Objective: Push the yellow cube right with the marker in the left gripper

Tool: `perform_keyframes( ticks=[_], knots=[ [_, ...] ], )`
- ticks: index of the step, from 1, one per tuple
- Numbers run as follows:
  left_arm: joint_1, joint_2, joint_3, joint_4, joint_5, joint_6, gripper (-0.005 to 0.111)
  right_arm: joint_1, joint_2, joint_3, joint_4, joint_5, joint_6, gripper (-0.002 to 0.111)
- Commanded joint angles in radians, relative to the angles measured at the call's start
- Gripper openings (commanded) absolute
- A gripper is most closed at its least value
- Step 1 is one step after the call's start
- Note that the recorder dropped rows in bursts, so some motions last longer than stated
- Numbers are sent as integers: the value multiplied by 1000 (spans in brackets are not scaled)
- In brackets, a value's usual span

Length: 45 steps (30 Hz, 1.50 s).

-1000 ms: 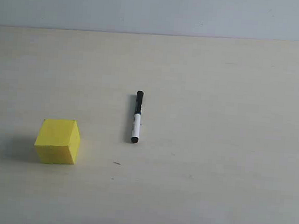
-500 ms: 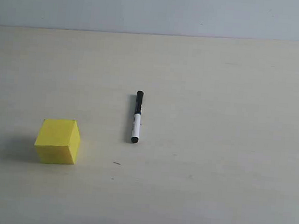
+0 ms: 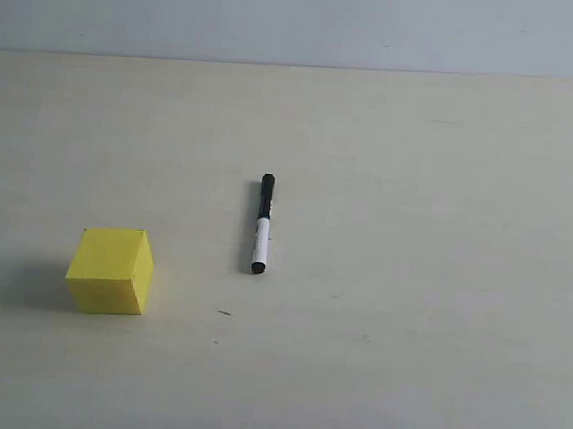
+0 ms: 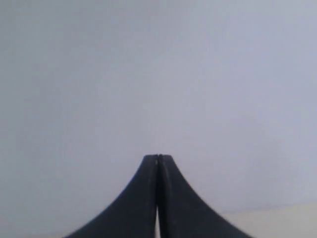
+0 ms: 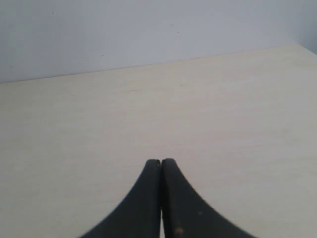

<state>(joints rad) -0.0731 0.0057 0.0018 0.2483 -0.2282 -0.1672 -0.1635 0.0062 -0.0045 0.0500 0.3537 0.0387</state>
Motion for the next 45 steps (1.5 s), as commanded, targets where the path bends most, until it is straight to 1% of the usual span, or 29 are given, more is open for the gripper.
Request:
perform_keyframes(
  ticks=[1,3,5,6,7,8,10,11,12,13,14,15,16,19,21,22,23,24,26,28,29,31,32,35,38,40,42,45],
  knots=[
    [3,-6,-2,4,-198,-346,0,2,-6,4,1,-2,0,0],
    [3,-6,-2,1,-264,-491,0,2,-6,4,1,-2,0,0],
    [3,-6,-2,-49,-384,-494,0,2,-6,4,1,-2,0,0],
    [3,-6,-17,-98,-413,-483,0,2,-6,4,1,-2,0,0],
    [3,14,-66,-205,-386,-431,0,2,-6,4,1,-2,0,0],
    [3,56,-122,-311,-318,-341,0,2,-6,4,1,-2,0,0],
    [3,203,-294,-611,-191,17,0,2,-6,4,1,-2,0,0],
    [3,279,-382,-702,-149,153,0,2,-6,4,1,-2,0,0],
    [3,380,-468,-780,-84,287,0,2,-6,4,1,-2,0,0],
    [3,484,-552,-824,2,379,0,2,-6,4,1,-2,0,0],
    [3,567,-617,-840,92,433,0,2,-6,4,1,-2,0,0],
    [3,671,-697,-846,200,440,0,2,-6,4,1,-2,0,0],
    [3,774,-780,-838,323,440,0,2,-6,4,1,-2,0,0],
    [3,1074,-1017,-809,759,424,0,2,-6,4,1,-2,0,0],
    [-10,1238,-1164,-803,999,416,0,2,-6,4,1,-2,0,0],
    [-32,1318,-1225,-784,1107,414,0,2,-6,4,1,-2,0,0],
    [-57,1375,-1266,-755,1174,412,0,2,-6,4,1,-2,0,0],
    [-99,1436,-1309,-693,1228,391,0,2,-6,4,1,-2,0,0],
    [-206,1529,-1362,-481,1266,260,0,2,-6,4,1,-2,0,0],
    [-322,1598,-1385,-237,1273,48,0,2,-6,4,1,-2,0,0],
    [-378,1627,-1393,-143,1288,-52,0,2,-6,4,1,-2,0,0],
    [-476,1674,-1399,-50,1315,-160,0,2,-6,4,1,-2,0,0],
    [-526,1697,-1401,-41,1317,-188,0,2,-6,4,1,-2,0,0],
    [-643,1754,-1401,-48,1293,-217,0,2,-6,4,1,-2,0,0],
    [-722,1816,-1424,-71,1300,-267,0,2,-6,4,1,-2,0,0],
    [-745,1856,-1451,-97,1298,-294,0,2,-6,4,1,-2,0,0],
    [-755,1889,-1473,-118,1288,-311,1,2,-6,4,1,-2,0,0],
    [-757,1942,-1491,-178,1259,-313,13,2,-6,4,1,-2,0,0]
  ],
)
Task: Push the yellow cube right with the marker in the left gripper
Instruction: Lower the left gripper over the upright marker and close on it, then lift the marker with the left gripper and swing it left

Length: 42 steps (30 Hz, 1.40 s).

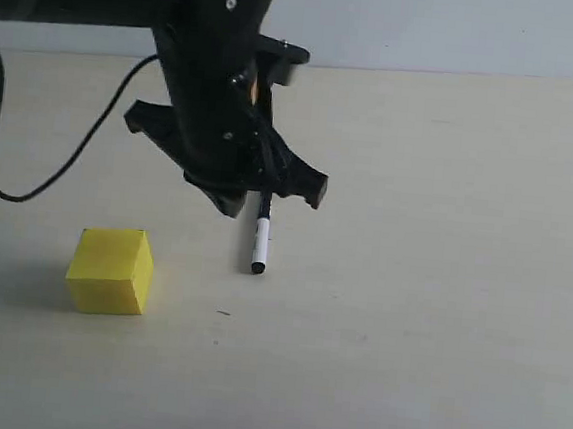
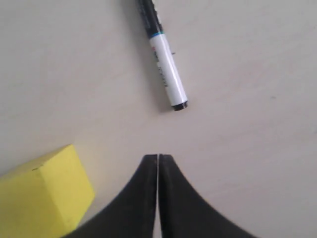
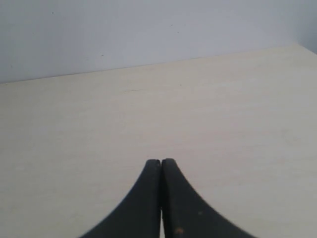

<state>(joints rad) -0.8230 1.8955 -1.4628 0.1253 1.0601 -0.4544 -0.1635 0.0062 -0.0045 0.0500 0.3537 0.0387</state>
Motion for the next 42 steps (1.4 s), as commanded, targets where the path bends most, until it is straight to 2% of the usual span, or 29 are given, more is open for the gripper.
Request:
perform_keyframes(
  ticks=[1,4,6,17,22,42],
  knots=[
    [-7,75,-32,-63,-36,-42,22,2,-6,4,1,-2,0,0],
    [-7,123,-44,-63,-67,-88,43,2,-6,4,1,-2,0,0],
    [-7,157,-59,-63,-91,-108,50,2,-6,4,1,-2,0,0],
    [8,323,-226,-25,-76,-154,48,2,-6,4,1,-8,0,0],
    [35,347,-230,-25,-48,-156,48,2,-6,4,1,-6,0,0],
    [35,403,-227,-29,-8,-148,48,2,-6,4,1,-6,0,0]
  ],
)
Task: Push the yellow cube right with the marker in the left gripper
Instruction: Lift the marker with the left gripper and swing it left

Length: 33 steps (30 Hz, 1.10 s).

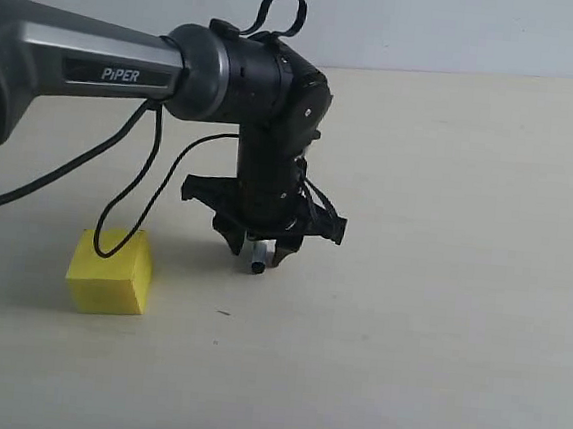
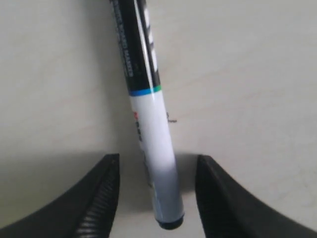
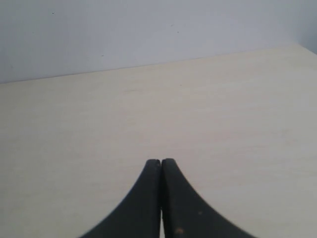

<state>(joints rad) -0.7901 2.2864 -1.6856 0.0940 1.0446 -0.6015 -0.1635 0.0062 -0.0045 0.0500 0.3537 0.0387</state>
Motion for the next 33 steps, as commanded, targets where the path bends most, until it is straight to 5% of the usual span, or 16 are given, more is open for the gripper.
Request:
perform_keyframes(
  ticks=[1,6,10,16,20,23,26,30,33],
  knots=[
    [2,17,-4,0,7,-1,48,2,-6,4,1,-6,0,0],
    [2,29,-4,0,7,2,40,2,-6,4,1,-6,0,0],
    [2,5,-4,-3,50,37,0,2,-6,4,1,-6,0,0],
    [-2,-179,9,-6,147,287,0,2,-6,4,1,-6,0,0],
    [-13,-495,305,118,87,359,0,2,-6,4,1,-6,0,0],
    [58,-827,646,216,-2,334,0,2,-6,4,1,-6,0,0],
    [240,-1153,926,307,-31,385,0,2,-6,4,1,-6,0,0],
    [428,-1327,1091,338,-112,851,0,2,-6,4,1,-6,0,0],
    [506,-1293,1093,325,-159,971,0,2,-6,4,1,-6,0,0]
  ],
)
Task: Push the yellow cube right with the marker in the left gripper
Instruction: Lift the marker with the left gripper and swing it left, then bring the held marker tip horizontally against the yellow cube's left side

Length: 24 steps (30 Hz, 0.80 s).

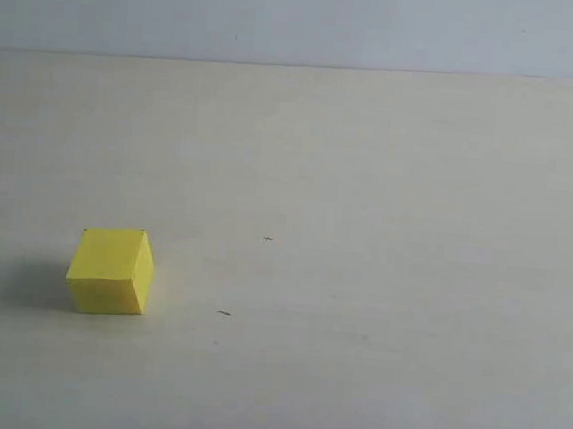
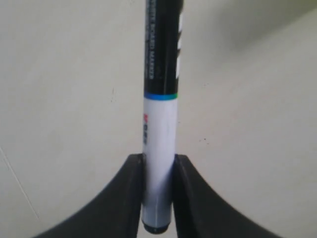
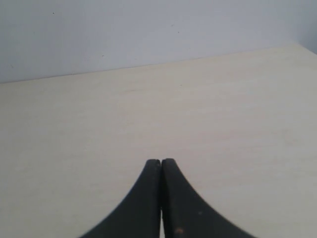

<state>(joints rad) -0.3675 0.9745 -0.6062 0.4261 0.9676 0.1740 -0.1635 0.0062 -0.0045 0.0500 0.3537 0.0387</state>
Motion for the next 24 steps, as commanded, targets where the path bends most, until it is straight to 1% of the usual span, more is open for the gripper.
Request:
perform_keyframes(
  ticks=[1,3,5,7,9,11,13,18,21,24],
  knots=[
    [113,47,5,-26,-80,262,0,2,-6,4,1,-6,0,0],
    [167,104,-16,-96,-64,419,0,2,-6,4,1,-6,0,0],
    [213,170,-43,-187,-66,661,0,2,-6,4,1,-6,0,0],
    [240,228,-72,-233,-77,800,0,2,-6,4,1,-6,0,0],
    [260,292,-96,-231,-83,915,0,2,-6,4,1,-4,0,0],
    [276,354,-108,-207,-83,990,0,2,-6,4,1,-4,0,0],
    [279,406,-103,-175,-86,995,0,2,-6,4,1,-4,0,0],
    [279,480,-77,-21,-108,995,0,2,-6,4,1,-4,0,0],
    [279,482,-77,-20,-186,991,0,2,-6,4,1,-4,0,0],
    [279,484,-77,-70,-267,989,0,2,-6,4,1,-4,0,0]
  ],
)
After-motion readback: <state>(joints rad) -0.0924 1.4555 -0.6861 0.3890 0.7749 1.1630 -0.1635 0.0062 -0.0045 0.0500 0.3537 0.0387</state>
